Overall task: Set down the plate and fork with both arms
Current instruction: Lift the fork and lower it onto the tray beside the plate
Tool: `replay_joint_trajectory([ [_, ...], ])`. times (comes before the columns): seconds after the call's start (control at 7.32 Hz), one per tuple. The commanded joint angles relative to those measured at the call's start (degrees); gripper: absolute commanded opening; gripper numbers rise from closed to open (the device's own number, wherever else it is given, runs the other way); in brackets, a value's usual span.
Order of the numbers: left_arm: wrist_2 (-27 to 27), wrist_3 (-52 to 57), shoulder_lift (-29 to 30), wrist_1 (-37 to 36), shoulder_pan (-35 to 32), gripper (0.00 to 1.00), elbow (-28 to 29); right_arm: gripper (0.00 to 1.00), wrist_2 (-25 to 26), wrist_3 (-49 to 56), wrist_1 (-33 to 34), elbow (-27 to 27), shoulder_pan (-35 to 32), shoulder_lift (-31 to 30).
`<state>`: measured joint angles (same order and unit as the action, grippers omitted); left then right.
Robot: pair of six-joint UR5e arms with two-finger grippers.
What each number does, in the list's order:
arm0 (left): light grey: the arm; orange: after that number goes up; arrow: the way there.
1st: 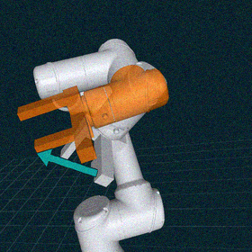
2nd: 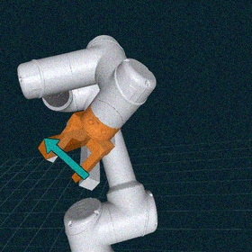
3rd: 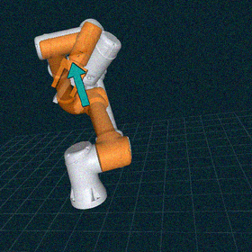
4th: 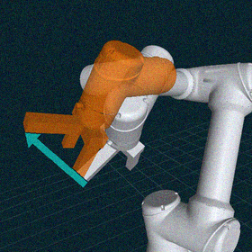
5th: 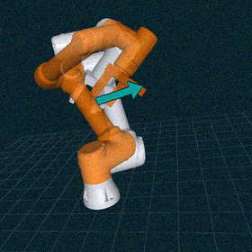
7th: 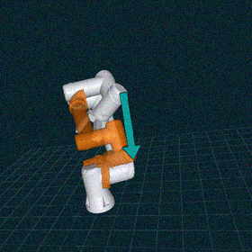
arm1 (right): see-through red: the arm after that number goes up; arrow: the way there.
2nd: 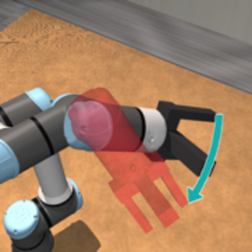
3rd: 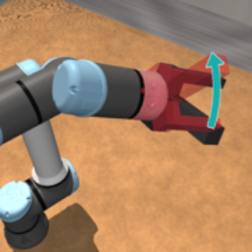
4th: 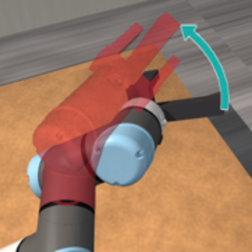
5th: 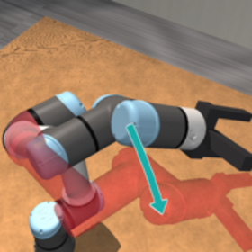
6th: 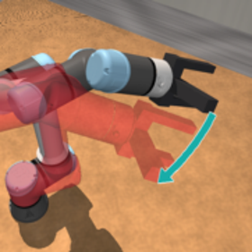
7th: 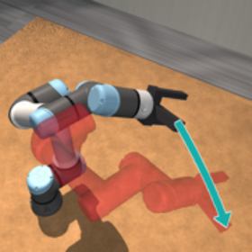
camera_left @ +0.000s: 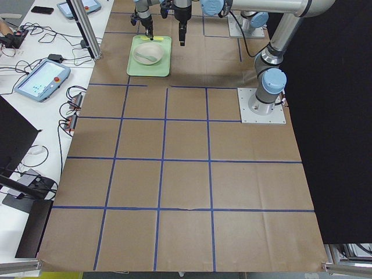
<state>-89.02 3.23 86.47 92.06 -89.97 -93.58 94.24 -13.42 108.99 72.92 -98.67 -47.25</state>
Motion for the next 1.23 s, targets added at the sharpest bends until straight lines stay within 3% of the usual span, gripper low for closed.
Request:
replay_joint_trajectory([
  [0.0, 0.3, -0.1, -0.9, -0.6, 0.8, 1.00, -2.9, 0.03, 0.2, 0.0, 1.7, -0.1, 0.1, 0.9],
  [0.14, 0.3, -0.1, -1.3, -0.5, 2.1, 1.00, -3.0, 0.12, 0.2, -0.1, 1.7, -0.2, 0.1, 0.7],
  [0.27, 0.3, -0.1, -1.2, -0.6, 2.6, 1.00, -2.4, 0.74, 0.2, 0.0, 1.7, -0.1, -0.1, 0.7],
  [0.41, 0.1, 0.0, -1.2, -0.6, 2.7, 1.00, -1.7, 1.00, 0.0, 0.0, 1.6, -0.4, 0.0, 0.6],
  [0.68, -0.2, -0.1, -1.2, -0.6, 2.7, 1.00, -1.5, 1.00, 0.2, 0.1, 1.1, -0.3, 0.4, -0.5],
  [1.09, -0.2, -0.2, -1.3, -0.8, 2.7, 1.00, -1.6, 1.00, 0.4, 6.6, -4.1, 2.9, 1.5, -9.9],
])
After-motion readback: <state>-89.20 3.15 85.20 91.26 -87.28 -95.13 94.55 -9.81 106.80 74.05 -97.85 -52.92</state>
